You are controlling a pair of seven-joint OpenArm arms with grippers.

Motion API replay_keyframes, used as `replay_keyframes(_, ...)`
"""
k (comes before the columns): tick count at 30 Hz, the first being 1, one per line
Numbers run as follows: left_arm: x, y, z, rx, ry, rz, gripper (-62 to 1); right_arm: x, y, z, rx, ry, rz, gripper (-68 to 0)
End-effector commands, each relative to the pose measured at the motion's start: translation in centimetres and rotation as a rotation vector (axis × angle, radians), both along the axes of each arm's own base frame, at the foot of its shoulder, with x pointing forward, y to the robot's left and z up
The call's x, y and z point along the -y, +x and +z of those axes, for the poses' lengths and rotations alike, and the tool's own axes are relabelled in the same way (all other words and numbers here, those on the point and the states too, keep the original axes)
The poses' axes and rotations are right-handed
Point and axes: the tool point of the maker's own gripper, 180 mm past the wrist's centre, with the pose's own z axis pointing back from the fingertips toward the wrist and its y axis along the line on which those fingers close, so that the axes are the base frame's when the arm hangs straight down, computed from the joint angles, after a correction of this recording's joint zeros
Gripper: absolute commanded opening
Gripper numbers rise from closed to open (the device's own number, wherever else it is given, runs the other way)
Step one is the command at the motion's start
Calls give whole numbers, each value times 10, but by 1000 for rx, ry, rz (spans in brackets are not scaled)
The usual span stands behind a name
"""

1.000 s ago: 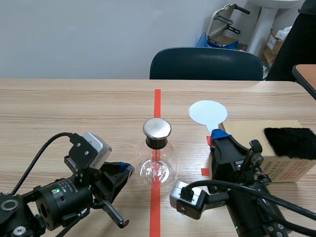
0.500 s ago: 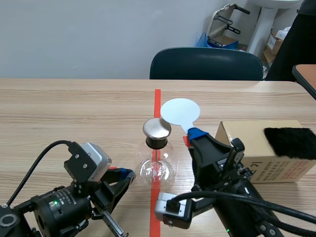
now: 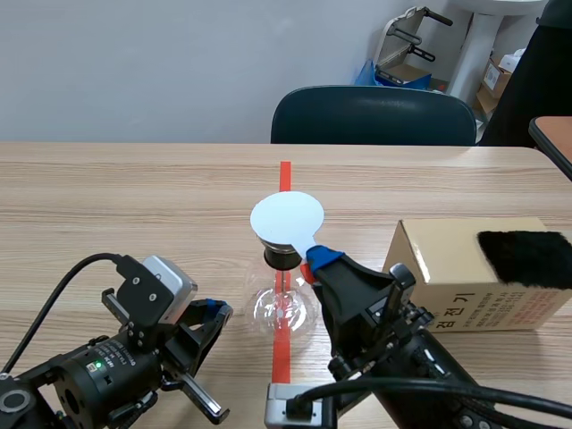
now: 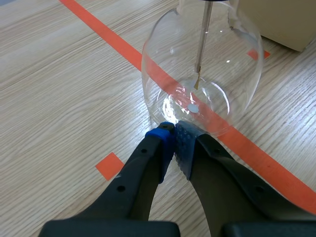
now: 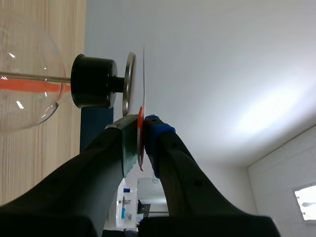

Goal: Do the electroscope experiment

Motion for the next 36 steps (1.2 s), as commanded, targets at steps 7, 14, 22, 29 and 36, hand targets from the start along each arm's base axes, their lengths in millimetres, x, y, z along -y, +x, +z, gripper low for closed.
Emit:
replay_keyframes(7, 4, 2, 8, 20, -26, -2, -592, -3, -1, 19, 71, 41, 30, -660)
replay_keyframes(14, 5, 1, 9, 21, -29, -3, -592, -2, 0, 19, 71, 43, 21, -660)
replay_keyframes(22, 5, 0, 8, 21, -29, -7, -592, 6, 6, 20, 71, 53, -38, -660)
replay_keyframes(29, 6, 0, 9, 22, -29, -10, -592, 30, 20, 23, 72, 79, -188, -660)
replay_keyframes(36, 16, -4, 9, 25, -35, -43, -592, 57, 31, 25, 74, 106, -348, -660)
